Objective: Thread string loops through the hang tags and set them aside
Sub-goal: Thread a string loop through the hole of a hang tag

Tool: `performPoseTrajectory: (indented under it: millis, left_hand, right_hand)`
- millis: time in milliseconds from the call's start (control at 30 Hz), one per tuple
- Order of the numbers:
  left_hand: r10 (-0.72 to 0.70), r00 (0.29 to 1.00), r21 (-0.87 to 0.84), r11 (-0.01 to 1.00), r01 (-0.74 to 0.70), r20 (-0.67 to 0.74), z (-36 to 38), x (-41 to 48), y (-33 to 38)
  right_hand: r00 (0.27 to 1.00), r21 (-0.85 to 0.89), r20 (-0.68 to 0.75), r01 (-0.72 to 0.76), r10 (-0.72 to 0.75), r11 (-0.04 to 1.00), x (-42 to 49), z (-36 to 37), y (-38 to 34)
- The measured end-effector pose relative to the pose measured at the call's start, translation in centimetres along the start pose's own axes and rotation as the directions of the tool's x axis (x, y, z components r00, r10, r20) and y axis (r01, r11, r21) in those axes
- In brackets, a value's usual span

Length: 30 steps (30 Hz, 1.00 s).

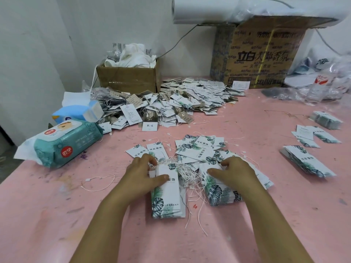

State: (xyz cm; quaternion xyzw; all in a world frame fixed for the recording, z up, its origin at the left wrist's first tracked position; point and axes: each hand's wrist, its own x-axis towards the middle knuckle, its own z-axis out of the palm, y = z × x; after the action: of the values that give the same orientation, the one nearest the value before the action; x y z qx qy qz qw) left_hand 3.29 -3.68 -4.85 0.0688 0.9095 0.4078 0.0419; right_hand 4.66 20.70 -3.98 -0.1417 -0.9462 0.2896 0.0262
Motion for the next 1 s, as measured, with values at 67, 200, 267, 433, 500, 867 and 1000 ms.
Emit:
performPoseTrajectory:
  millis: [67, 200, 267, 433, 500, 867, 1000]
  left_hand:
    - [-0.003, 1.0, -0.047, 0.999, 0.002, -0.01, 0.0, 0.0, 0.0]
    - [0.024, 0.999, -0.052, 0.998, -0.026, -0.029, 0.1, 0.1, -0.1]
    - [0.031, 0.999, -0.069, 0.997, -0.034, -0.045, 0.2, 0.2, -0.2]
    - [-0.002, 0.998, -0.224, 0.974, -0.012, -0.065, 0.4, 0.4, -0.3]
    - [-0.012, 0.995, -0.239, 0.971, -0.013, -0.102, 0.4, 0.6, -0.2]
    - [0.057, 0.967, -0.098, 0.992, -0.084, -0.248, 0.0, 0.1, 0.6]
    - [0.059, 0.973, -0.109, 0.99, -0.085, -0.221, -0.2, -0.2, 0.7]
  right_hand:
    - [1.0, -0.008, 0.007, 0.0, 0.0, 1.0, 0.0, 0.0, 0.0]
    - [1.0, 0.022, -0.021, 0.0, 0.001, 1.0, -0.2, -0.2, 0.1]
    - [0.999, 0.061, -0.049, 0.004, -0.001, 0.998, -0.1, -0.2, 0.2]
    - [0.994, 0.223, -0.112, 0.027, -0.002, 0.974, 0.4, -0.5, 0.2]
    - [0.991, 0.286, -0.136, 0.049, -0.01, 0.957, 0.5, -0.5, 0.1]
    - [0.978, 0.596, -0.17, 0.198, -0.118, 0.778, -0.1, -0.4, -1.1]
    - [0.984, 0.66, -0.112, 0.18, -0.14, 0.729, -0.2, -0.3, -1.3]
